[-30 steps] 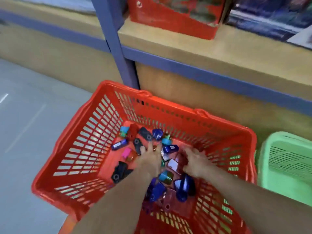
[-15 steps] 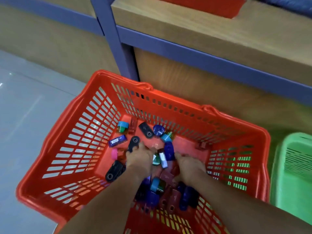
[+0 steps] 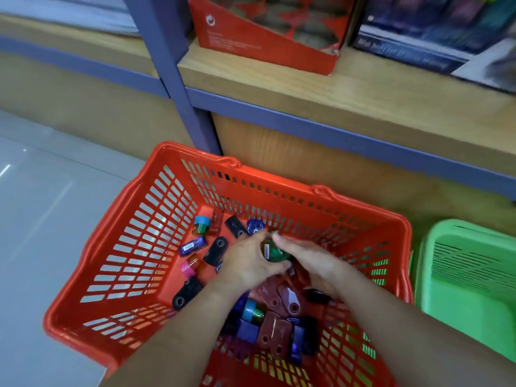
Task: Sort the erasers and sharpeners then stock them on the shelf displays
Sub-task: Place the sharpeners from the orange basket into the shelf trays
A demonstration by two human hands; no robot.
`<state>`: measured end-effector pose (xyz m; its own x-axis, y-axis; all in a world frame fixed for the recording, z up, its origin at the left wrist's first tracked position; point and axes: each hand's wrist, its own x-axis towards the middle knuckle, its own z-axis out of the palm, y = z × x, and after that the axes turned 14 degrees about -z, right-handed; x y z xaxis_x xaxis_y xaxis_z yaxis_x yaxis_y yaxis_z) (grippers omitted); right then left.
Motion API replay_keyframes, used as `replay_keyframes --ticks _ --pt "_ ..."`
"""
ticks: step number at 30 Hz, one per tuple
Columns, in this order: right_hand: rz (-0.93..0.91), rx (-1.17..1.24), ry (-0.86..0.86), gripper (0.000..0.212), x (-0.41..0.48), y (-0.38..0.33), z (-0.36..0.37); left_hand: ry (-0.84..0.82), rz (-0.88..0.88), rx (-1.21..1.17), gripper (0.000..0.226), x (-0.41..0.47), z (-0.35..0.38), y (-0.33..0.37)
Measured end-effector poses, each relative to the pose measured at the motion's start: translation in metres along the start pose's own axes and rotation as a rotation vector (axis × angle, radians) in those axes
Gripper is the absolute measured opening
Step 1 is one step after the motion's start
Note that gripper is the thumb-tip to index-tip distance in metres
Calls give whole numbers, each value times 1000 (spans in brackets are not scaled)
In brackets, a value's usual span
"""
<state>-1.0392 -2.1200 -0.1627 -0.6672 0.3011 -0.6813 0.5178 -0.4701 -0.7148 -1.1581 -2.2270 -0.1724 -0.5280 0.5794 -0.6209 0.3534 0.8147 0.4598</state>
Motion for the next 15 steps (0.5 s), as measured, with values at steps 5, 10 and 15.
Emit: replay_keyframes --ticks 5,10,15 --pt "-45 -154 -107 27 -26 -15 -10 -53 57 172 67 -1 2 5" --pt "-122 -133 283 28 -26 -7 -11 76 -130 69 16 13 15 -1" --pt "-293 -85 360 35 -30 -11 -10 160 -271 349 54 27 40 -11"
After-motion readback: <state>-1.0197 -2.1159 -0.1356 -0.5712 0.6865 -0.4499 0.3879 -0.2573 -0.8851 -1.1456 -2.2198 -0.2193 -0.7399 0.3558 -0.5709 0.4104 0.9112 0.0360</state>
